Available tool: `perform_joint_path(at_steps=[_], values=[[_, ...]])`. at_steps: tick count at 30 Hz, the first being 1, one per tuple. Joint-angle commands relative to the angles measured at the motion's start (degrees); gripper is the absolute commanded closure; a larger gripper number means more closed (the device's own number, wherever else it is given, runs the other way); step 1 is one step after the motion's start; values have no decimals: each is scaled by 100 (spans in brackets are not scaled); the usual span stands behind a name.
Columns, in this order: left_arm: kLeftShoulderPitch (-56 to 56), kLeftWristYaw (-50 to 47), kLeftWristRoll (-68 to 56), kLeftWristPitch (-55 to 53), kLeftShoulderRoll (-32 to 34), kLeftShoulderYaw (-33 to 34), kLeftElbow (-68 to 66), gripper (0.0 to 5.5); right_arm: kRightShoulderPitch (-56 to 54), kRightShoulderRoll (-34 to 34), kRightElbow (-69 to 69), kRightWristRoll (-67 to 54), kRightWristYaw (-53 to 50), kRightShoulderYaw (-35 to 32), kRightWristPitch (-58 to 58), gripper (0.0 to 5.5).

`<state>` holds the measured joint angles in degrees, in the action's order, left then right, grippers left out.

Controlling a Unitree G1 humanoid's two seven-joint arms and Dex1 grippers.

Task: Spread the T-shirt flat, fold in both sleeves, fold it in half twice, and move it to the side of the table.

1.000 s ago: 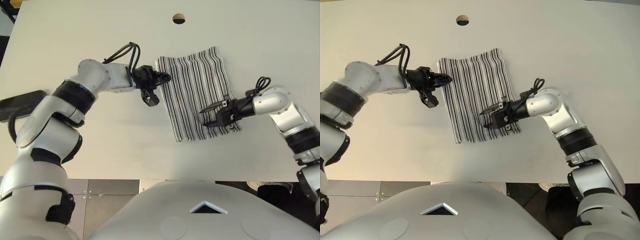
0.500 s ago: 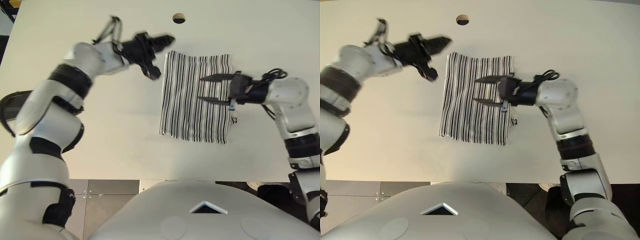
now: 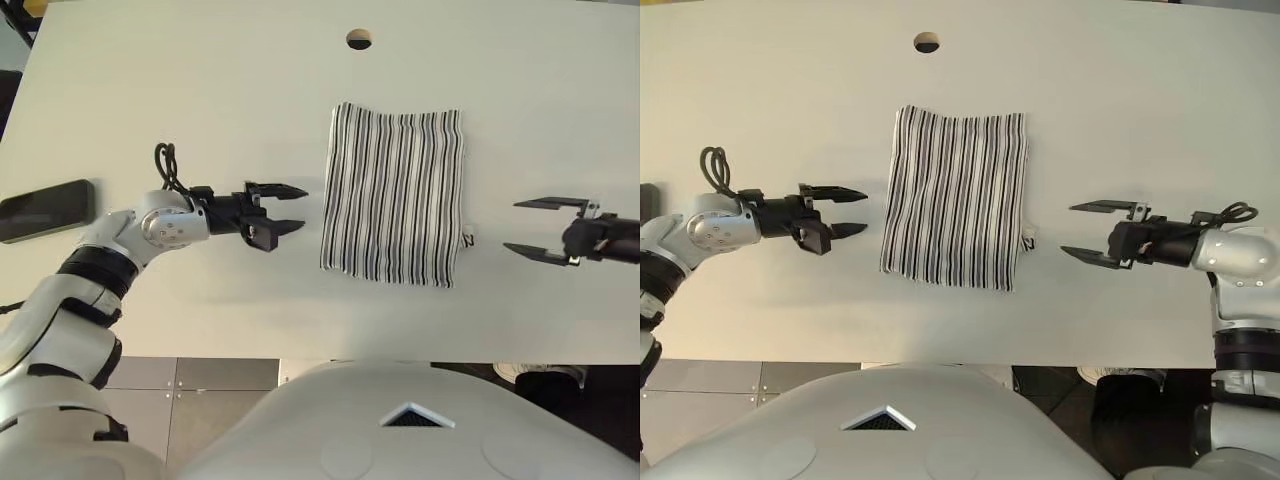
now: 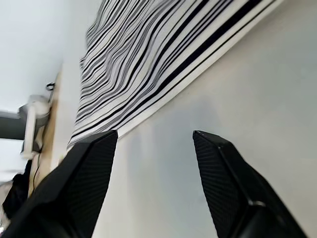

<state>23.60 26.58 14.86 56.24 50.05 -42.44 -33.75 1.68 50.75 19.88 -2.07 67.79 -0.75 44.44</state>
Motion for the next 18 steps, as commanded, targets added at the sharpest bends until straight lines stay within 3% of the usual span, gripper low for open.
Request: perform_joint_path(at_steps=[1,8,18], values=[[-463,492,534,131,47,-69,278,266,-198,-53,83,1127,-739,201,1184,229],[-816,857,171,115,-322,43,420,266,-420,-323,255,3489,-2505,604,2003,229],[-545,986,456,141,-776,389,-60,266,-915,-638,459,4314,-3738,1603,1771,229]])
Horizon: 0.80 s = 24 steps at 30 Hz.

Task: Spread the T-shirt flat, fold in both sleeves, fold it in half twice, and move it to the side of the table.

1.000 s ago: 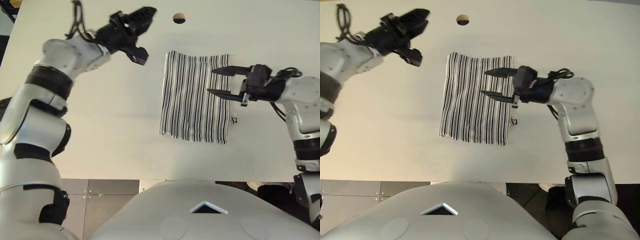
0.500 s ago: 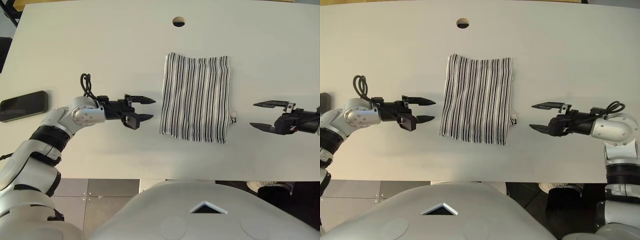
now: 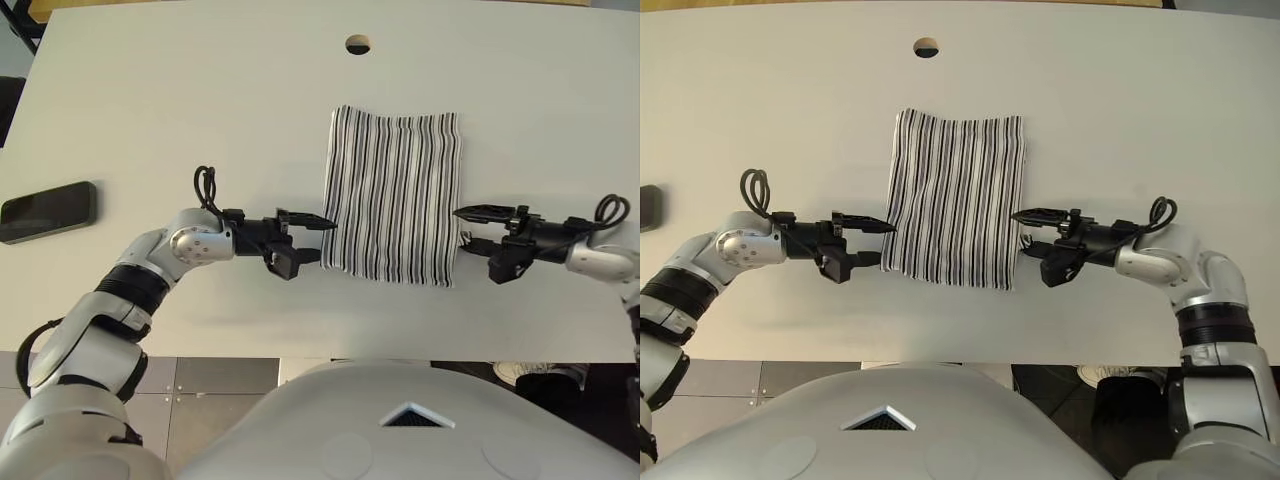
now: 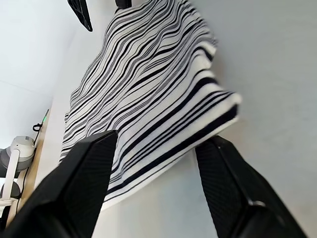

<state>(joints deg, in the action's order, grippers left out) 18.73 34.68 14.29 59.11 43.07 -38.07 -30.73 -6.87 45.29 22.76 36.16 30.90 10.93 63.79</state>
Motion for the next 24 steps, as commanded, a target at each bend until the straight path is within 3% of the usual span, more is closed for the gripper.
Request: perform_joint_path(at_steps=[1,7,17,24], values=[[-38,170,557,-127,-130,-35,-400,266,-80,-111,181,482,-91,545,-172,229],[-25,456,379,-22,-257,-54,-414,288,-172,-108,185,-59,-42,1036,-272,225],[-75,781,199,-9,-303,30,-425,450,-472,-69,340,-96,-406,1180,-374,408],[-159,1095,-166,-147,-385,94,-203,535,-520,-35,377,-202,-437,1267,-395,528]])
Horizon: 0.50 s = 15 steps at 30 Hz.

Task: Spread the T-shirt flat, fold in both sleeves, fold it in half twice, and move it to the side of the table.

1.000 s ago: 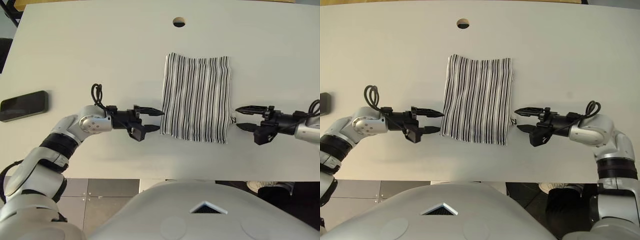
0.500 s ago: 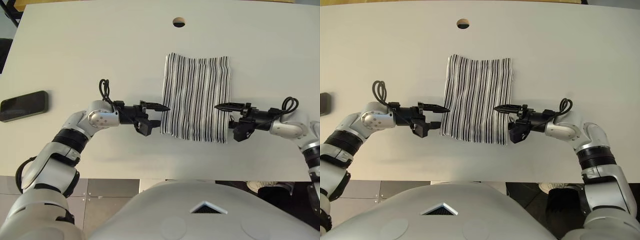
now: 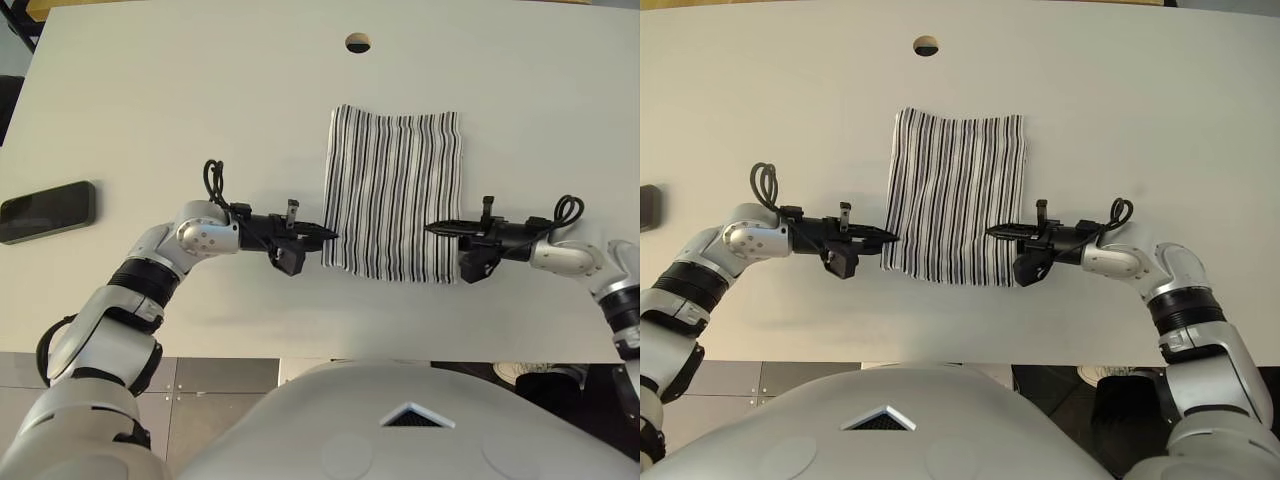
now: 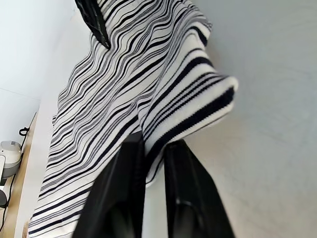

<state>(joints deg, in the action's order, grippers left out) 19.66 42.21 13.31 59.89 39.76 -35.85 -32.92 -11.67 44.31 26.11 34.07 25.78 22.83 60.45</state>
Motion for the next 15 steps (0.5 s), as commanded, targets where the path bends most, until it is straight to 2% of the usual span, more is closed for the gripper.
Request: perform_joint_path(at_steps=[1,3,5,8,10,15], values=[[-273,423,-180,-263,-55,-132,78,538,-34,69,31,-36,94,92,-64,536],[-375,722,-632,-487,-41,-147,345,540,43,95,-40,-623,388,187,-100,540],[-608,1381,-1577,-1188,134,-213,1034,540,272,290,-479,-1929,1131,392,-485,540],[-1084,2743,-3351,-3221,822,-336,2606,540,684,825,-1501,-3969,2490,579,-1642,540],[-1295,3277,-3961,-4119,1178,-326,3280,540,856,1076,-2007,-4841,3126,535,-2334,540],[-1574,3783,-4619,-5469,1512,99,4189,540,1405,1696,-2875,-5950,4282,261,-3752,540]])
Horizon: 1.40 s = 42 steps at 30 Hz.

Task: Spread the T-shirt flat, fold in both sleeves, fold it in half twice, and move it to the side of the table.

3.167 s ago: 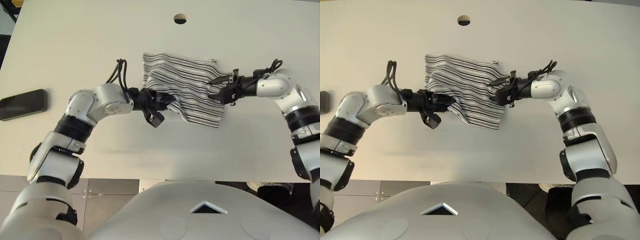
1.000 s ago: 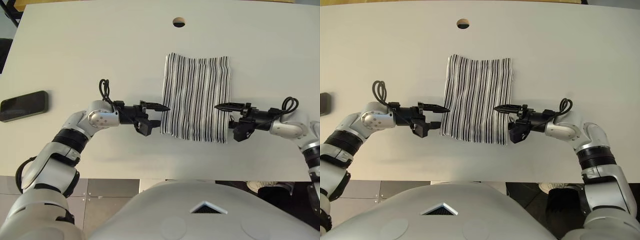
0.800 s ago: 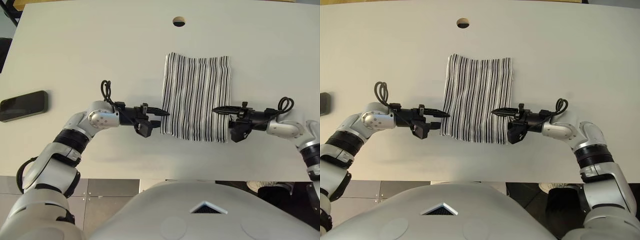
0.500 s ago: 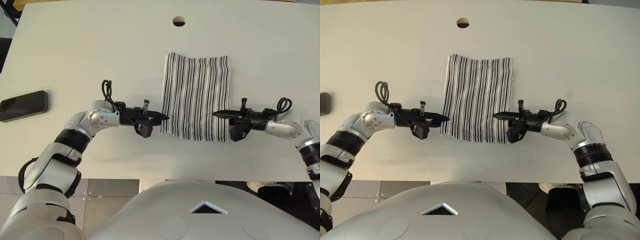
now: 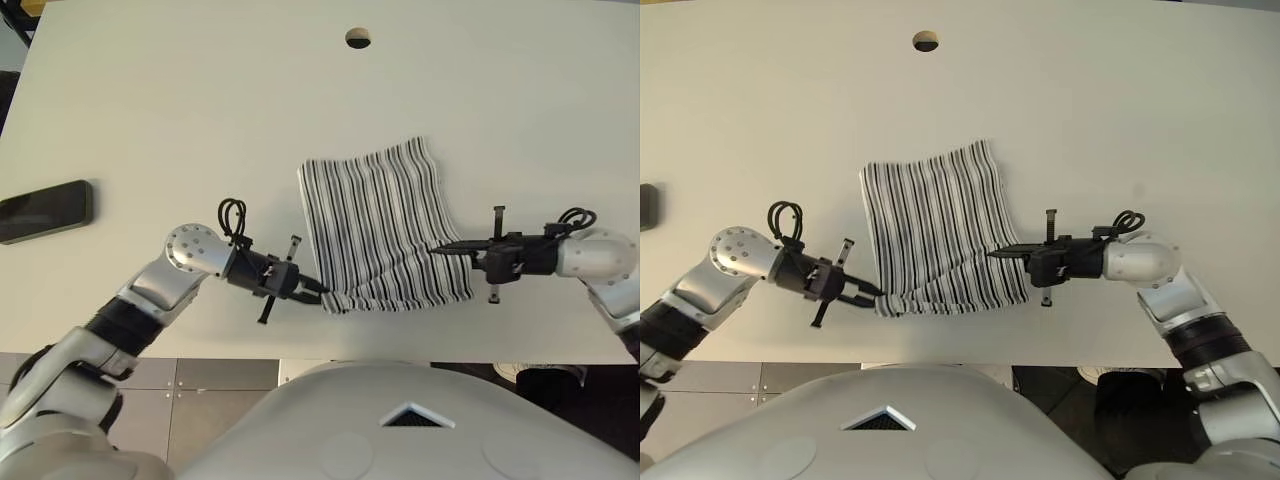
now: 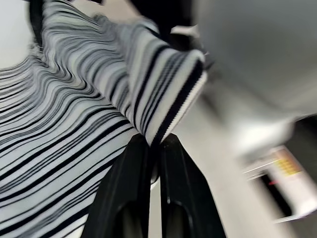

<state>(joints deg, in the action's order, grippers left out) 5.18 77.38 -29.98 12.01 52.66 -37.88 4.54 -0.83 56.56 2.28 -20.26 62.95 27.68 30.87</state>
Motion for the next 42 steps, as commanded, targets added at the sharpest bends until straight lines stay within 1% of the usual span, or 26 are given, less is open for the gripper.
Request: perform_joint_path(at_steps=[1,4,6,9,12,16,20,24,27,28,31,33,35,36,39,40,42], values=[[-194,299,-385,-879,248,392,560,540,430,566,-670,-652,714,-292,-996,540],[-421,330,-636,-1342,234,702,890,540,832,810,-1276,-1062,1029,-580,-1537,540],[-529,224,-814,-1601,167,947,1074,540,981,791,-1525,-1208,1051,-801,-1801,540],[-542,106,-925,-1864,-3,1306,1122,540,986,550,-1643,-1228,957,-1065,-2063,540],[-402,29,-1001,-2039,-277,1682,955,540,751,160,-1598,-1239,822,-1275,-2281,540],[-121,-94,-723,-1940,-832,2043,204,540,371,-439,-1225,-969,661,-1370,-2448,540],[113,-47,-139,-1510,-1281,2170,-950,540,6,-964,-518,-361,341,-1396,-2366,540],[352,-96,485,-996,-1606,2207,-1890,540,-117,-1229,-189,-105,333,-1457,-2268,540],[528,-181,763,-792,-1787,2291,-2354,540,-225,-1437,-3,-18,218,-1536,-2295,540],[621,-254,836,-770,-1860,2353,-2548,504,-322,-1549,131,12,88,-1597,-2361,503],[890,-450,937,-765,-2039,2593,-3041,448,-467,-1752,365,-28,-54,-1736,-2613,440],[1199,-727,860,-929,-2209,2896,-3436,414,-513,-1841,445,-231,35,-1827,-2896,400],[1547,-880,698,-1326,-2303,3198,-3821,397,-584,-2015,580,-508,70,-1962,-3290,397],[1659,-898,665,-1524,-2321,3293,-3942,397,-621,-2100,639,-616,28,-2026,-3500,397],[1874,-1118,826,-1823,-2369,3424,-4257,397,-838,-2348,962,-490,-476,-2223,-3803,397],[1957,-1286,958,-1863,-2389,3425,-4426,397,-935,-2418,1083,-391,-711,-2303,-3837,397],[2157,-1793,1217,-1787,-2440,3489,-4838,397,-1137,-2567,1231,-63,-1198,-2501,-3277,397]])
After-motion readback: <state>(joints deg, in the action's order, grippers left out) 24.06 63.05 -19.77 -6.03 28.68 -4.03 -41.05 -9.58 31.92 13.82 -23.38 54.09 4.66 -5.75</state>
